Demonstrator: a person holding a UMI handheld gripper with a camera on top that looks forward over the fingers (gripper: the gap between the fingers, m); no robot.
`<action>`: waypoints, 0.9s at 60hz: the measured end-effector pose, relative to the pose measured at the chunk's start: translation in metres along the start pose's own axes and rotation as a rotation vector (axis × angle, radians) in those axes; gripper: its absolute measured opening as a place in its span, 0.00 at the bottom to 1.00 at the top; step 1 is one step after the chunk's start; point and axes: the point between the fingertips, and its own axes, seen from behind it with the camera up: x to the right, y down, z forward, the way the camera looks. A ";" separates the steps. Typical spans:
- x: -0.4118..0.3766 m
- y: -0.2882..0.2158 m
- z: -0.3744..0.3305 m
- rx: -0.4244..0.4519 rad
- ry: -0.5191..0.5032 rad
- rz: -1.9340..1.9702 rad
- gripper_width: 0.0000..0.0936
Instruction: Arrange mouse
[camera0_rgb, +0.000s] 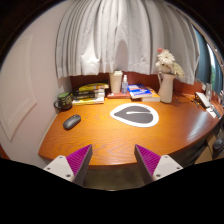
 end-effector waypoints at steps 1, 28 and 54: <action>-0.012 0.003 0.005 -0.007 -0.016 -0.007 0.92; -0.205 0.006 0.158 -0.132 -0.184 -0.089 0.92; -0.236 -0.046 0.236 -0.145 -0.152 -0.127 0.86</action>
